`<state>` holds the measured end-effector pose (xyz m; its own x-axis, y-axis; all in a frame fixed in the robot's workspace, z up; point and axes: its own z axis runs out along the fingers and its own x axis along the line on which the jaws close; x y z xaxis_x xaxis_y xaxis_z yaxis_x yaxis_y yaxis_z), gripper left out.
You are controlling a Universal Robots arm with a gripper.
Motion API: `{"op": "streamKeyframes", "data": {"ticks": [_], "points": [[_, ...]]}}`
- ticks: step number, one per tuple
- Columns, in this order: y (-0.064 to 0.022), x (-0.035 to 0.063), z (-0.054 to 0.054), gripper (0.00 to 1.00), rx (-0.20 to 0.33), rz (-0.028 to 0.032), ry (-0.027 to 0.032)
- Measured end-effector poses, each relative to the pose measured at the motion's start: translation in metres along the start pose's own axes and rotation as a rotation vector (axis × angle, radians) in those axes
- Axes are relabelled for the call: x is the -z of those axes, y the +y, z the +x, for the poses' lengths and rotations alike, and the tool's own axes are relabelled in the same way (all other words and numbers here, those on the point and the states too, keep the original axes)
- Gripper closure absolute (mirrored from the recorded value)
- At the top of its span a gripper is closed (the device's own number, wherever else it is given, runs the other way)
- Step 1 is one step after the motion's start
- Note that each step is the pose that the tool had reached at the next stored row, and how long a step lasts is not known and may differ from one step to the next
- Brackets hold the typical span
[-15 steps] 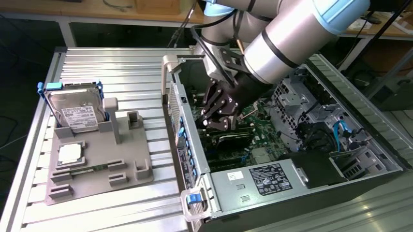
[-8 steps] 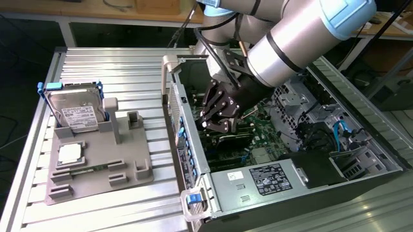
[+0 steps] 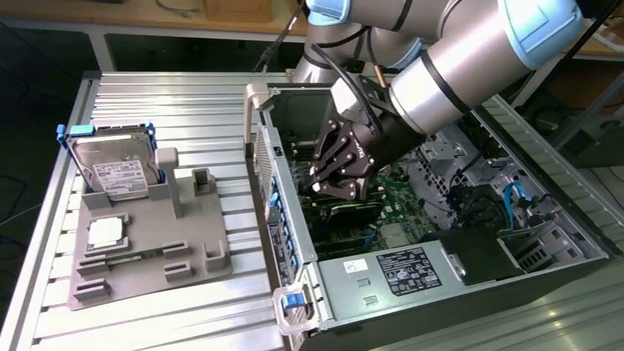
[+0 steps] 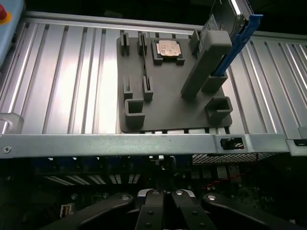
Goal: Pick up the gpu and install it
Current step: 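Press down on the gpu until it lock into place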
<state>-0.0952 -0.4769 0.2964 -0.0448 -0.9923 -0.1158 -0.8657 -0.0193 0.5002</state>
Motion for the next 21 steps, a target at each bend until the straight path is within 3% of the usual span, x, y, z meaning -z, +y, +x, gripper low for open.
{"op": "streamKeyframes", "data": {"ticks": [7, 8, 12, 13, 14, 17, 21], "points": [[-0.0082, -0.006, 0.001, 0.89, -0.003, -0.0203, -0.0003], [-0.0088, -0.0065, 0.001, 0.89, -0.003, -0.0272, -0.0006], [-0.0151, -0.0035, 0.001, 0.89, -0.008, -0.082, -0.0051], [-0.0168, -0.0028, 0.001, 0.89, -0.008, -0.0944, -0.0071], [-0.0175, -0.0031, 0.001, 0.89, -0.008, -0.1019, -0.0089], [-0.0186, -0.0051, 0.001, 0.89, -0.007, -0.1098, -0.0133], [-0.0212, -0.0094, 0.002, 0.89, -0.007, -0.1165, -0.014]]}}
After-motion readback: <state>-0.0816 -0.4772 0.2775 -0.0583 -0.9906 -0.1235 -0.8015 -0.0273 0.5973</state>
